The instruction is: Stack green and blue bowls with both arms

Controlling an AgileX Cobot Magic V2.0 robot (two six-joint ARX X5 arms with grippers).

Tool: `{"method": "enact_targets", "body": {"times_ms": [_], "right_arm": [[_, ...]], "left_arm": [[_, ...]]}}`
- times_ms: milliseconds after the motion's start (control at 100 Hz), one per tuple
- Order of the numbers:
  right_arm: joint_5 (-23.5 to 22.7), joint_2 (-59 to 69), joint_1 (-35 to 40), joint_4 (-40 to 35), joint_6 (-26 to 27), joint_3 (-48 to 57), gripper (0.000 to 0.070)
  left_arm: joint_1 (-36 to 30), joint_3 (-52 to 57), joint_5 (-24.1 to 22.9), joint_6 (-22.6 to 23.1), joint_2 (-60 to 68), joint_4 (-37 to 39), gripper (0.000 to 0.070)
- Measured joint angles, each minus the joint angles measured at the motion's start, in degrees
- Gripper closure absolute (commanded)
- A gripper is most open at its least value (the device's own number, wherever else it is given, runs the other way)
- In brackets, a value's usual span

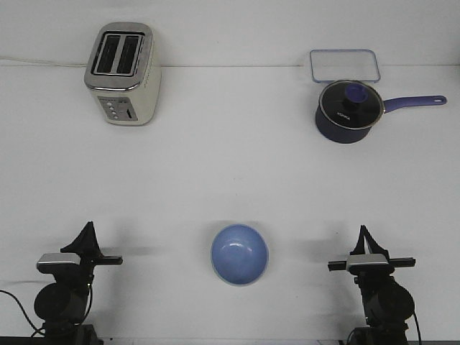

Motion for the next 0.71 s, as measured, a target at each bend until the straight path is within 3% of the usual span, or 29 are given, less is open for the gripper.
{"method": "enact_targets", "body": {"times_ms": [220, 710], "right_arm": [[0.1, -0.1, 0.0, 3.6, -2.4, 0.0, 0.0700], [0.2, -0.1, 0.1, 4.9, -2.5, 0.0, 0.0700]], "left_arm": [[0.0, 0.0, 0.0, 0.0, 0.0, 0.0, 0.0688], [0.0, 0.0, 0.0, 0.0, 0.0, 0.0, 0.0688]]}}
